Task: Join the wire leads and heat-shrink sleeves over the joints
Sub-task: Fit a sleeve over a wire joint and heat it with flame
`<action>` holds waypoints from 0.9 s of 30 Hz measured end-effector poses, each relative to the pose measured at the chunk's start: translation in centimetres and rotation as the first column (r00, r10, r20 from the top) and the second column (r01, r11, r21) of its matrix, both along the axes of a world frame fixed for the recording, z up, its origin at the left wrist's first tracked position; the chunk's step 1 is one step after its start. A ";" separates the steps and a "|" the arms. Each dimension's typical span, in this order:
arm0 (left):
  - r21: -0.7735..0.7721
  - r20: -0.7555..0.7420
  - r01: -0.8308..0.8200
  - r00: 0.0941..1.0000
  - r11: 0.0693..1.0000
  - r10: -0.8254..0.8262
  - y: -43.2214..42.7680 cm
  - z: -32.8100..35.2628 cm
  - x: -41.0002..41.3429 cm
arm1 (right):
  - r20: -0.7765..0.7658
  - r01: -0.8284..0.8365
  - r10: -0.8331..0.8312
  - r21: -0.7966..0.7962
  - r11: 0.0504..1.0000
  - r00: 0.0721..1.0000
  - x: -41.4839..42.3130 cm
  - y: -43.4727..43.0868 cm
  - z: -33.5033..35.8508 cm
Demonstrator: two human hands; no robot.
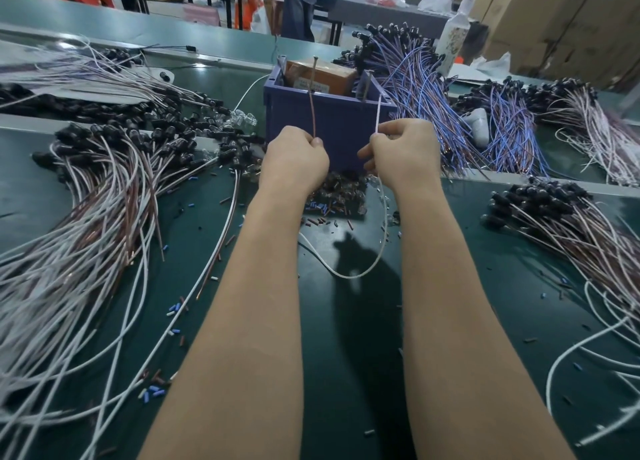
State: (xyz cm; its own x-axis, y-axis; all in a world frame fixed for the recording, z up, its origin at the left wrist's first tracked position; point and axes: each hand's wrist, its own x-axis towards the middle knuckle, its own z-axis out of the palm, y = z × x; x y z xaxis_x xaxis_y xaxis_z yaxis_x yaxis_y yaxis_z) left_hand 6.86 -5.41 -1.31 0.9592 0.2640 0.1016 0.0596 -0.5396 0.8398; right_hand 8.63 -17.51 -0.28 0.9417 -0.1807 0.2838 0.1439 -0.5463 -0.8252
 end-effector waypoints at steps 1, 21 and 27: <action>0.003 0.000 0.003 1.000 1.000 -0.003 0.0 0.0 0.0 | 0.014 0.016 -0.017 0.009 1.000 1.000 0.0 -0.1 0.0; 0.020 0.069 0.029 0.997 0.999 -0.030 -0.4 0.0 -0.1 | 0.007 -0.048 0.049 -0.016 0.999 0.999 0.0 0.4 -0.4; 0.023 0.023 0.062 0.998 0.998 -0.062 -0.6 -0.2 -0.1 | -0.004 -0.020 0.020 -0.052 0.998 1.000 -0.2 0.2 -0.2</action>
